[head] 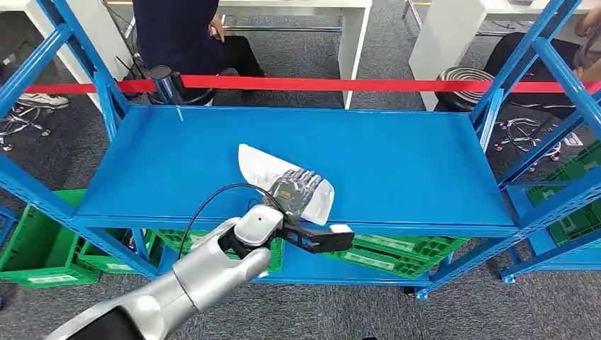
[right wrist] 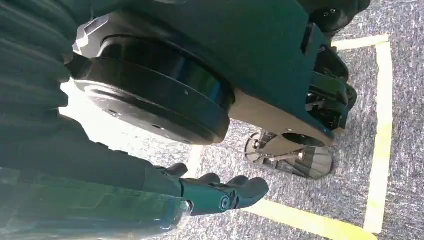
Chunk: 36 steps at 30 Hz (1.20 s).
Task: Take the parts from the cabinet and place them on the table.
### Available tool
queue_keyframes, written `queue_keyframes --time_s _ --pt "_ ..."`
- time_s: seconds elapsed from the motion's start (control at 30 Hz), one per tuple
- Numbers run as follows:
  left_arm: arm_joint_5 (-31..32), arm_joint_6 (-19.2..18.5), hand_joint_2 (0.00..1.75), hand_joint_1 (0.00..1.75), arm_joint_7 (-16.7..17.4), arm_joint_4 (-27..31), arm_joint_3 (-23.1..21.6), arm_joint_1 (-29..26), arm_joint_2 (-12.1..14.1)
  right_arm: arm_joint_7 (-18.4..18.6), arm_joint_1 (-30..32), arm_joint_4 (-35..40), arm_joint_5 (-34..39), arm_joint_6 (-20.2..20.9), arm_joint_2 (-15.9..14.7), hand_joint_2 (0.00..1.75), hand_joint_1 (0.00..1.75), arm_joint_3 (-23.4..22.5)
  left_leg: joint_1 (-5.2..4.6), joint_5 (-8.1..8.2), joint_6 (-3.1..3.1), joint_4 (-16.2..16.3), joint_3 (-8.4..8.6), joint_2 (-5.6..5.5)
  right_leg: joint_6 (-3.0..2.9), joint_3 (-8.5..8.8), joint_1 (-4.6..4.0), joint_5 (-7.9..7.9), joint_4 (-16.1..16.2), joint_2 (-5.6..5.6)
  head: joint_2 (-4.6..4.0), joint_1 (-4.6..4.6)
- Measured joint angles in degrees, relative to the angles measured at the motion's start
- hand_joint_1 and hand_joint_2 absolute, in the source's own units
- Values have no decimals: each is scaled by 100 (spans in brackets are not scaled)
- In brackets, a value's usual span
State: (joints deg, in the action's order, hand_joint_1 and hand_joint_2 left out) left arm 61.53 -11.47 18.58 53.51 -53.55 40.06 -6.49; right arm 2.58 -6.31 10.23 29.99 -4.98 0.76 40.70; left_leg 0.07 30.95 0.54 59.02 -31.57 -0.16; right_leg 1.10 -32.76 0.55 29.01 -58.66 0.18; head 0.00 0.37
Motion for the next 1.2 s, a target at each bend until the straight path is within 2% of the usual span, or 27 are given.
queue_keyframes --time_s 0.6,0.8,1.2 --pt "-2 61 175 0 24 -232 -2 5 -79 0 0 0 -2 0 0 175 0 4 0 1 1 0 1 11 0 0 0 0 0 0 0 0" --pt "78 31 175 0 125 -470 -2 48 -79 0 -22 0 -44 4 0 175 0 57 0 1 1 0 3 19 -1 0 0 -1 0 3 0 0" --pt "164 55 175 0 98 -940 -9 65 -184 4 -83 0 -68 26 2 175 0 144 0 1 1 0 5 20 -2 0 0 -2 0 7 0 0"
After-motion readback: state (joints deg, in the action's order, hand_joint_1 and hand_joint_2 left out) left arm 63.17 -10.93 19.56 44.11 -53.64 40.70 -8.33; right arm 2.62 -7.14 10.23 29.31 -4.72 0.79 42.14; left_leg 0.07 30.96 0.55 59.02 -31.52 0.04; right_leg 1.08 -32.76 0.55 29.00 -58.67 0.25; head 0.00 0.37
